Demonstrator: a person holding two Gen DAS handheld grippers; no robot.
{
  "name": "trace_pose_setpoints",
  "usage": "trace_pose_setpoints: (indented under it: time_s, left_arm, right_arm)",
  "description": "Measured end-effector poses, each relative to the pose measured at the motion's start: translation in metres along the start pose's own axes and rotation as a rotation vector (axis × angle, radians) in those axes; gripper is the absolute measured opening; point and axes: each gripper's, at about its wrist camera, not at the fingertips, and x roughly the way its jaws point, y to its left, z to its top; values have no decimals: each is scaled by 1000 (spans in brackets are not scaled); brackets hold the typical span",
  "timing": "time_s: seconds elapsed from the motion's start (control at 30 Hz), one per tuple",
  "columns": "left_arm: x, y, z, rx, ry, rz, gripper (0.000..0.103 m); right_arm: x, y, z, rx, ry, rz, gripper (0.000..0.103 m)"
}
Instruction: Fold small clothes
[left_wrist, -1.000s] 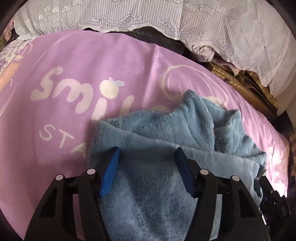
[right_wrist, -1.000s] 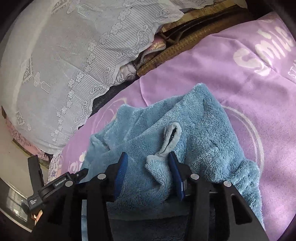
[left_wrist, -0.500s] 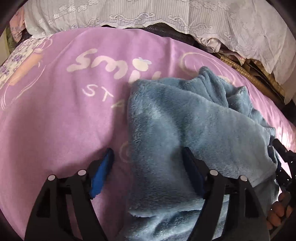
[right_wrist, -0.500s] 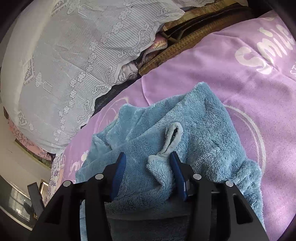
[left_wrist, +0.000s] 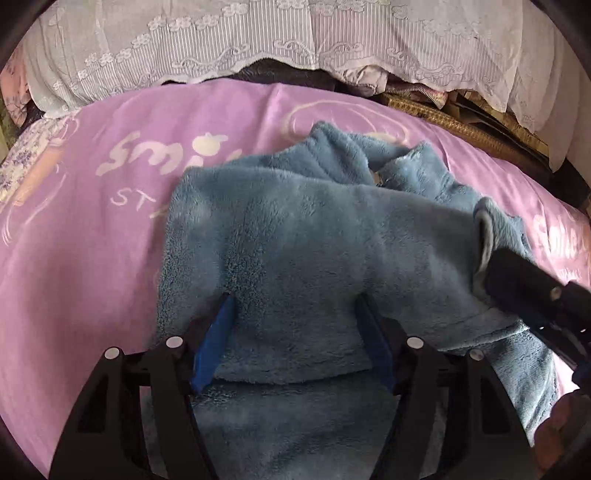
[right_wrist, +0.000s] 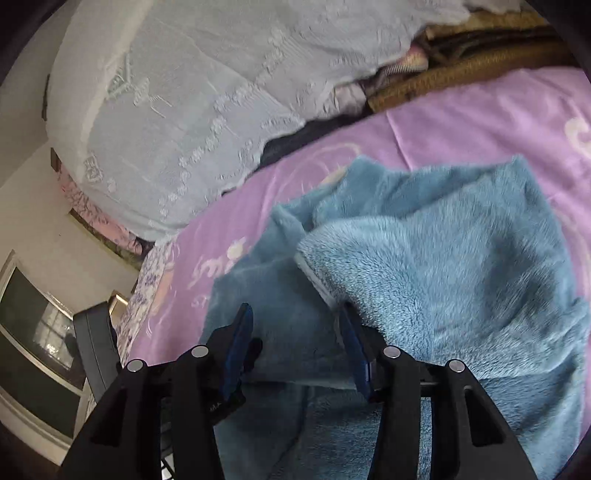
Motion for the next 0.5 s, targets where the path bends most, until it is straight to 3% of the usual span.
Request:
trace_pose_setpoints:
  time_s: [0.07, 0.13, 0.17, 0.23, 0.27, 0.33, 0.4, 0.43, 0.5]
  left_arm:
    - [-6, 9, 3, -14, 3, -30, 66]
    - [-9, 16, 5, -20, 0, -16, 66]
    - [-8, 21, 6, -30, 4, -7, 64]
    - [-13, 29, 7, -69, 12, -30, 62]
    - [-17, 32, 8, -89, 5, -42, 61]
    - [-24, 32, 9, -103, -22, -32, 61]
    - [-33, 27, 10, -96, -57, -49, 61]
    - [-37, 22, 12, -90, -76, -71, 62]
    - [-40, 12, 12, -59, -108, -76, 67]
  right_arm:
    - [2, -19, 1, 60, 6, -15, 10]
    - [-11, -46, 10, 164, -18, -28, 3]
    - [-22, -62, 12, 213, -55, -57, 3]
    - [-48, -94, 15, 312, -148, -203, 4]
    - [-61, -109, 14, 373, -193, -206, 5]
    - [-80, -117, 16, 429, -239, -185, 11]
    - [-89, -98, 18, 363, -296, -148, 13]
    - [-88, -80, 17, 309, -296, -113, 16]
    - [-70, -49, 19, 187, -219, -33, 32]
